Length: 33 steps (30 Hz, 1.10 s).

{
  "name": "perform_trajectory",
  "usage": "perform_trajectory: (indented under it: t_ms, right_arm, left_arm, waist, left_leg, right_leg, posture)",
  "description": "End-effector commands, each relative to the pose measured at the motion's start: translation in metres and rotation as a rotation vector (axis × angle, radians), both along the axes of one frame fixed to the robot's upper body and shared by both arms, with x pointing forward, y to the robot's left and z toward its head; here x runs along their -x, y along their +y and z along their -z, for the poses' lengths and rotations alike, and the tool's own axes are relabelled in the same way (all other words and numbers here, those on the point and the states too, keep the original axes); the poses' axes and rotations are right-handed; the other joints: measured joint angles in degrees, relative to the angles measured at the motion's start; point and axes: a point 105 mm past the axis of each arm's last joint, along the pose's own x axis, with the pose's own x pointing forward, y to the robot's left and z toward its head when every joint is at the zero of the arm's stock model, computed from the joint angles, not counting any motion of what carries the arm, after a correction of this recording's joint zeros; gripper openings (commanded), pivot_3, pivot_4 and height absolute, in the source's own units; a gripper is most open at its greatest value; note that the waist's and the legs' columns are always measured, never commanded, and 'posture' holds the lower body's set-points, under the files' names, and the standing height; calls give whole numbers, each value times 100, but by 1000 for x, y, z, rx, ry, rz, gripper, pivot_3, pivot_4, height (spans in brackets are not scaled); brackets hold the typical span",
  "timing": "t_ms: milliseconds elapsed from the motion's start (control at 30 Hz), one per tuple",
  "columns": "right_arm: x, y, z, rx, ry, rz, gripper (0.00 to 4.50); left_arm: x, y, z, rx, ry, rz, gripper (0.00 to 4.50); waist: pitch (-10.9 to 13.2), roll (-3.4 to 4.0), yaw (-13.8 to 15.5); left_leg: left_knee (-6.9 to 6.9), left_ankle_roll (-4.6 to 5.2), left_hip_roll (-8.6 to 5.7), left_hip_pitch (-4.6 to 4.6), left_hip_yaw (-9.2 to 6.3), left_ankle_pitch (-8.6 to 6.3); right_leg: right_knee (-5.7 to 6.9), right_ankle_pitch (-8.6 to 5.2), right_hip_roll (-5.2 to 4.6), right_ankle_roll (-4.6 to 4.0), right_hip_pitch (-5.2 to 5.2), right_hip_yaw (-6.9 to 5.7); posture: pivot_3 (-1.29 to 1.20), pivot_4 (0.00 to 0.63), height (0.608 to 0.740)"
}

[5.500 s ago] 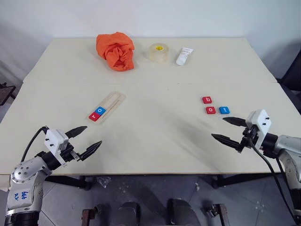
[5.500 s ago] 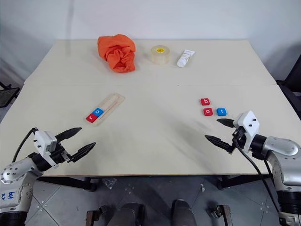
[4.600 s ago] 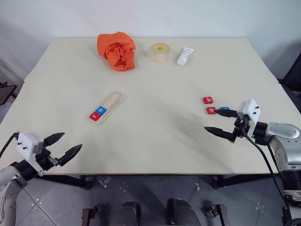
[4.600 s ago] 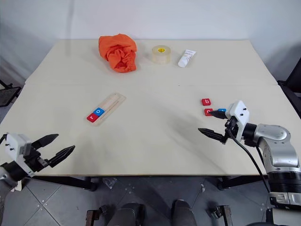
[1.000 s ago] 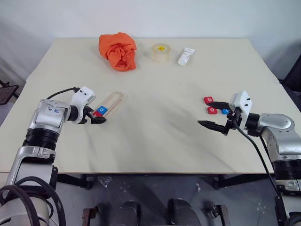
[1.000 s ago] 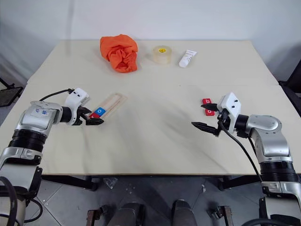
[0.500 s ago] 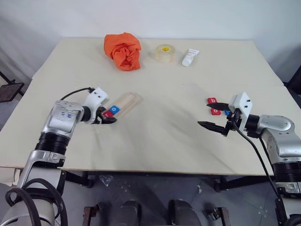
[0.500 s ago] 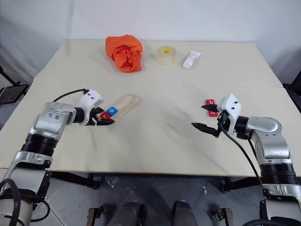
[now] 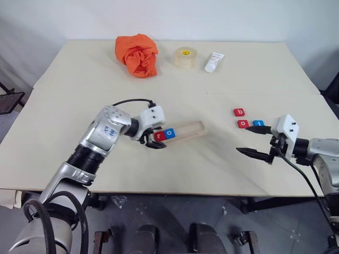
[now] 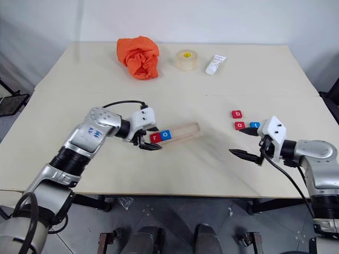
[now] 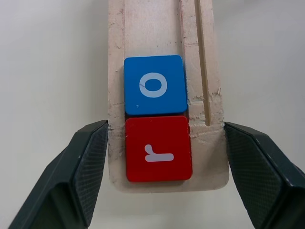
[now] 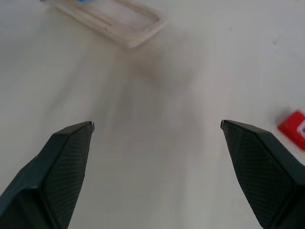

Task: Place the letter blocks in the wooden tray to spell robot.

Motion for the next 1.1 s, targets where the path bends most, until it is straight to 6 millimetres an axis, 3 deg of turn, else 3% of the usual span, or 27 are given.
perform_trajectory:
  t_ms: [33,233,567,667,767,933,1100]
  right_arm:
    - [13,-6,-18,-5,-47,-23,4500]
    - [29,-13,-18,-12,-37,-16,4500]
    - [34,-14,-15,-29,-43,34,4500]
    - [34,-14,-15,-28,-46,39,4500]
    - [33,-14,-15,-28,-48,44,4500]
    - [32,-16,-17,-36,-55,64,4500]
    - [25,-28,-25,-169,-74,209,4500]
  left_arm:
    - [17,-20,-6,-25,-52,125,3416]
    - [32,-26,4,-78,-61,205,3416]
    - [35,-28,12,-100,-66,230,3416]
    - [37,-28,13,-95,-55,234,4336]
    - [38,-27,14,-94,-56,236,4448]
    - [35,-23,2,-32,-74,203,4448]
    - [41,2,-15,123,-92,195,4448]
  waist:
    - [1,-2,-3]
    - [1,-2,-22]
    - [2,-3,2]
    - [2,-3,1]
    - [2,-3,0]
    - [2,-3,-1]
    - [1,-1,-23]
  left_leg:
    - [0,0,0,0,0,0]
    - [1,-2,9,6,10,1]
    - [9,2,2,6,9,4]
    - [9,2,2,6,9,4]
    - [9,2,2,6,9,4]
    - [9,2,3,7,9,4]
    - [8,1,10,8,9,4]
  right_leg:
    - [0,0,1,0,0,1]
    - [-1,0,8,0,0,9]
    - [-9,0,2,0,1,15]
    - [-7,0,2,0,1,15]
    - [-7,0,2,0,1,15]
    - [-6,0,3,0,1,14]
    - [-1,0,2,0,0,15]
  posture:
    - [0,150,740]
    - [0,150,740]
    - [0,150,740]
    - [0,150,740]
    - [0,150,740]
    - [0,150,740]
    - [0,150,740]
